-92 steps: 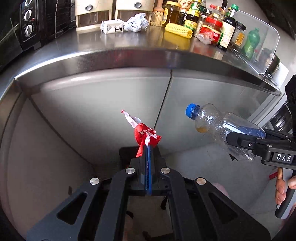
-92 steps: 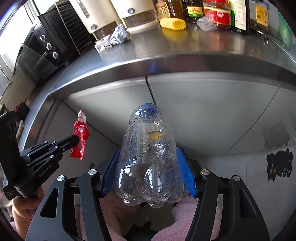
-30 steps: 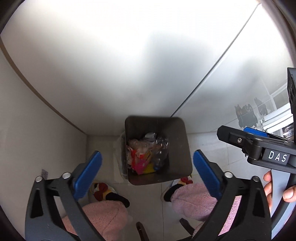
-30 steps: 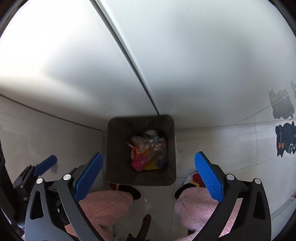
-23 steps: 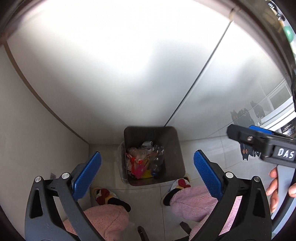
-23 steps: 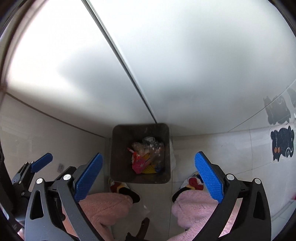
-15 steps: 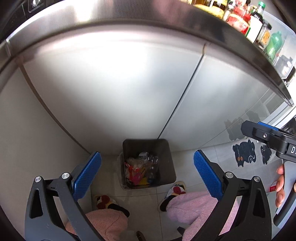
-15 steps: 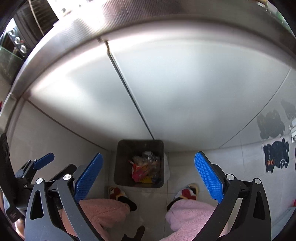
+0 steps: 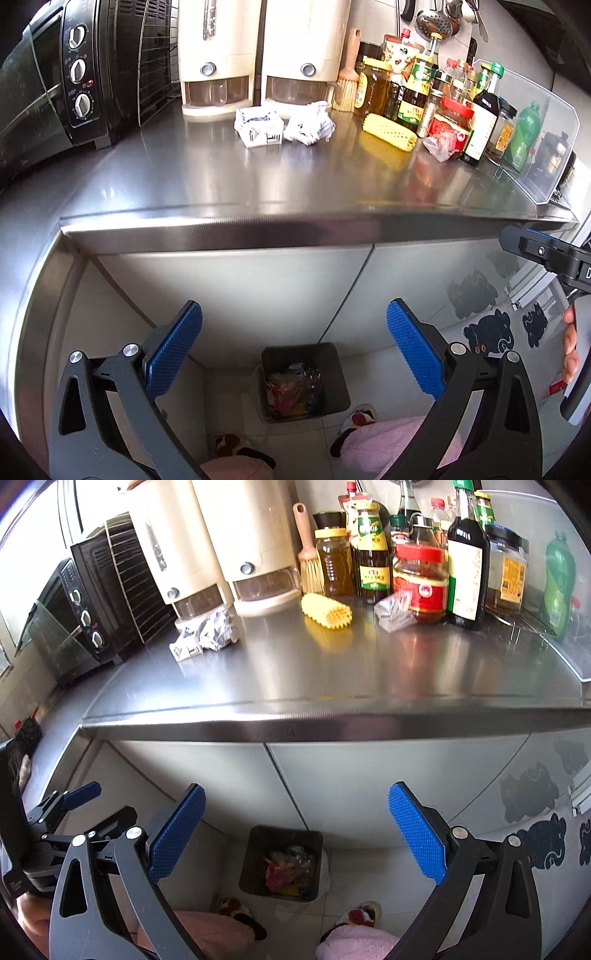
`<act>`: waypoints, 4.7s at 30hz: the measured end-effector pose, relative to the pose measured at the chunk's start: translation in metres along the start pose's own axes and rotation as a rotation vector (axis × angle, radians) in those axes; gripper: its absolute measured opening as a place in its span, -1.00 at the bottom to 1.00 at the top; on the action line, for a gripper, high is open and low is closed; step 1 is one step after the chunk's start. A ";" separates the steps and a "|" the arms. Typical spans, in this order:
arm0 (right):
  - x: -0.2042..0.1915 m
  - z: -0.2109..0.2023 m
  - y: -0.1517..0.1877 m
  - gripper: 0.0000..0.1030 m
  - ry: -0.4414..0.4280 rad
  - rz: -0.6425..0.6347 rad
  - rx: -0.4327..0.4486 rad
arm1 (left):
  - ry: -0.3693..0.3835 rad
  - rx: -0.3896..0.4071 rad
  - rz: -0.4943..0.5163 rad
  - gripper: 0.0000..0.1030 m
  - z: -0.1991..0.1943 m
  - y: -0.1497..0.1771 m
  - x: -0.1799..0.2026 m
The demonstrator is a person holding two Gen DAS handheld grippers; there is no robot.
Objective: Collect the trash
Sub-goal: 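Raise both tools back up to the counter, then grasp the white luckin coffee carton with the left tool, then grasp the yellow foam net with the right tool, then carry the carton and foam net down over the black bin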
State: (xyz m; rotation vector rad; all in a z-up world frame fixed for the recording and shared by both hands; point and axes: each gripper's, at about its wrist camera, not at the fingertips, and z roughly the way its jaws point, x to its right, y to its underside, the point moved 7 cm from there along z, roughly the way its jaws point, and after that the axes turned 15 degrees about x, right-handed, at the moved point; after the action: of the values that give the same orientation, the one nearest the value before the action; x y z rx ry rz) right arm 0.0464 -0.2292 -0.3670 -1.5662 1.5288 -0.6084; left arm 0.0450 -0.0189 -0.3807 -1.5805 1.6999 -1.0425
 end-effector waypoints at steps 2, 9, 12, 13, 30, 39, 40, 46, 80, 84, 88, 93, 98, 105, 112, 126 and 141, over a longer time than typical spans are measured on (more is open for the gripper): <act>0.001 0.003 -0.017 0.93 0.005 -0.004 0.018 | -0.008 0.011 -0.001 0.84 0.003 -0.018 -0.006; 0.005 0.027 -0.073 0.93 0.003 -0.004 0.056 | -0.054 0.054 -0.014 0.84 0.030 -0.077 -0.030; 0.007 0.046 -0.092 0.93 -0.007 0.006 0.053 | -0.065 0.057 -0.027 0.83 0.049 -0.101 -0.038; 0.007 0.052 -0.097 0.92 -0.009 0.011 0.050 | -0.070 0.058 -0.033 0.83 0.056 -0.108 -0.040; 0.035 0.169 -0.148 0.51 0.031 0.023 -0.040 | -0.087 -0.035 -0.091 0.65 0.170 -0.174 -0.061; 0.038 0.201 -0.147 0.45 0.035 -0.007 -0.081 | -0.114 -0.125 -0.072 0.63 0.219 -0.161 -0.061; 0.038 0.204 -0.145 0.45 0.036 -0.011 -0.088 | -0.116 -0.136 -0.074 0.60 0.223 -0.158 -0.062; 0.042 0.218 -0.137 0.31 0.041 -0.016 -0.117 | -0.111 -0.163 -0.080 0.14 0.234 -0.144 -0.061; -0.028 0.022 -0.120 -0.76 0.006 -0.070 0.032 | -0.093 0.032 0.002 0.12 -0.002 -0.132 -0.023; -0.035 -0.004 -0.103 -0.76 -0.006 -0.068 0.040 | -0.097 0.037 0.016 0.12 -0.024 -0.108 -0.018; -0.040 -0.023 -0.080 -0.76 -0.010 -0.080 0.036 | -0.089 0.034 0.015 0.12 -0.035 -0.084 -0.015; -0.043 -0.035 -0.042 -0.76 -0.018 -0.062 0.017 | -0.069 0.042 0.028 0.12 -0.045 -0.056 -0.010; -0.046 -0.037 0.003 -0.76 -0.051 -0.005 -0.014 | -0.046 0.050 0.062 0.12 -0.052 -0.028 0.002; -0.045 -0.036 0.063 -0.76 -0.082 0.057 -0.047 | -0.011 0.075 0.076 0.12 -0.056 0.012 0.019; -0.038 -0.014 0.119 -0.76 -0.063 0.045 -0.110 | -0.009 0.001 0.021 0.12 -0.026 0.068 0.006; -0.022 0.037 0.175 -0.76 -0.026 0.018 -0.201 | -0.053 -0.103 -0.033 0.12 0.036 0.133 -0.022; -0.015 0.119 0.243 -0.76 -0.032 0.005 -0.351 | -0.062 -0.265 -0.044 0.12 0.116 0.197 -0.030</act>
State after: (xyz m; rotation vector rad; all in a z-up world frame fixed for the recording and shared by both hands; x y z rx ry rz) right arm 0.0066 -0.1630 -0.6266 -1.8212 1.6807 -0.3200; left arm 0.0416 -0.0085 -0.6112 -1.8020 1.8274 -0.8053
